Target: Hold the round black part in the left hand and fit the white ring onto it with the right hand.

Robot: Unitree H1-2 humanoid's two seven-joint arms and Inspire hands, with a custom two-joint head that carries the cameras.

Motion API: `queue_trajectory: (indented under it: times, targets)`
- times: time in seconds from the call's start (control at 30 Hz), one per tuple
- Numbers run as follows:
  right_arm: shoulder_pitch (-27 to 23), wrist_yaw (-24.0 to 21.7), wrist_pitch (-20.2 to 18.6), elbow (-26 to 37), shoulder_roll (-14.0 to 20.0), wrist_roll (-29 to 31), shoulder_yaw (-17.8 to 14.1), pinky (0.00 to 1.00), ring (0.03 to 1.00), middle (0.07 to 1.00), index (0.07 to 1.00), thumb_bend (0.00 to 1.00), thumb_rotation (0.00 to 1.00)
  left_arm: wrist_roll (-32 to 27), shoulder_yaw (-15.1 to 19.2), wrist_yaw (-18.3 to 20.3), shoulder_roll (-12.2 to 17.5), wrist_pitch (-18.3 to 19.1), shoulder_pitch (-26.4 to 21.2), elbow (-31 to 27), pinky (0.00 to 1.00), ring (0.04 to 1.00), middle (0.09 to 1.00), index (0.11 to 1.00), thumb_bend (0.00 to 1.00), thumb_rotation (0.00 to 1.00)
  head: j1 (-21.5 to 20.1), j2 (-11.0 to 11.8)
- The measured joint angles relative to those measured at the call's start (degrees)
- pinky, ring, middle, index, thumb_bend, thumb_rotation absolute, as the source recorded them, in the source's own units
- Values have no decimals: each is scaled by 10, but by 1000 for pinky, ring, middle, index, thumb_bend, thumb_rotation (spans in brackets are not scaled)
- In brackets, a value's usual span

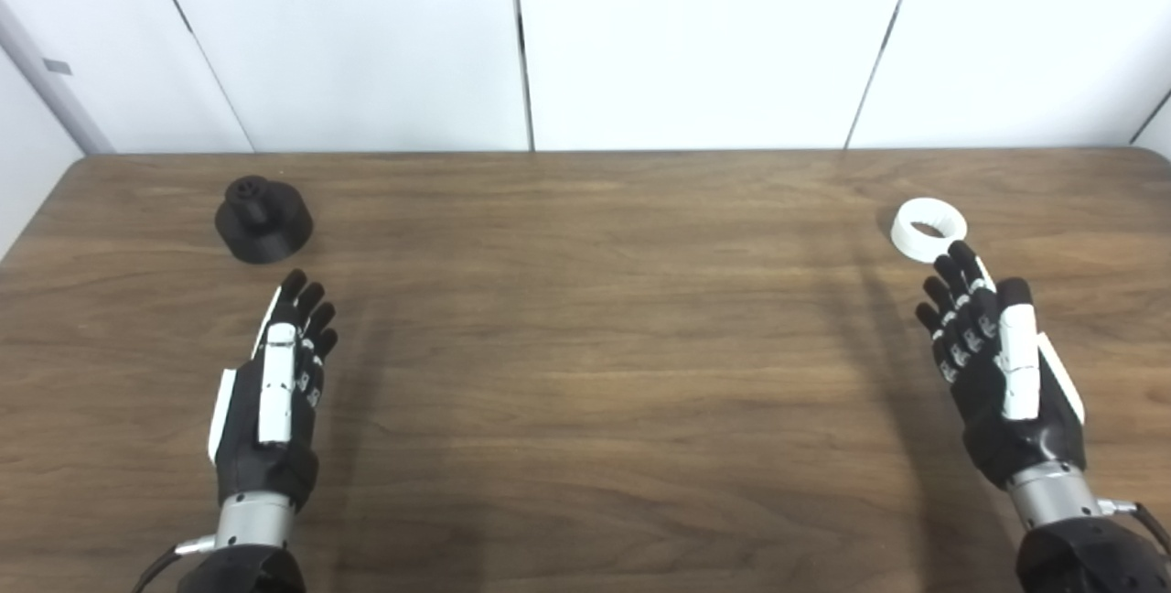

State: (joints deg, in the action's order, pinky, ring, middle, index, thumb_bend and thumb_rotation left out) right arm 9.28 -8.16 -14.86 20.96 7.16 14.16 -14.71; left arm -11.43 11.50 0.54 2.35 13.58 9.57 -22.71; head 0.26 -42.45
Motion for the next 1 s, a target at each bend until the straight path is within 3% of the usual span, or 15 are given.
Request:
queue_trajectory:
  times: [0.6, 0.83, 1.0]
  targets:
    - [1, 0, 20, -10, 0, 1, -1, 1000, 1000, 1000, 996, 560, 1000, 5, -3, -1, 0, -13, 1, 8, 1000, 953, 948, 950, 447, 862, 8, 9]
    - [2, -1, 20, -10, 1, 1, -3, 1000, 1000, 1000, 1000, 569, 1000, 13, -10, -4, -1, -13, 1, 7, 984, 955, 948, 944, 451, 893, 45, 23]
    - [4, -12, 27, -14, 6, 5, -8, 1000, 1000, 1000, 1000, 544, 1000, 29, -21, -6, -5, -22, 2, 8, 967, 940, 938, 929, 469, 867, 104, 58]
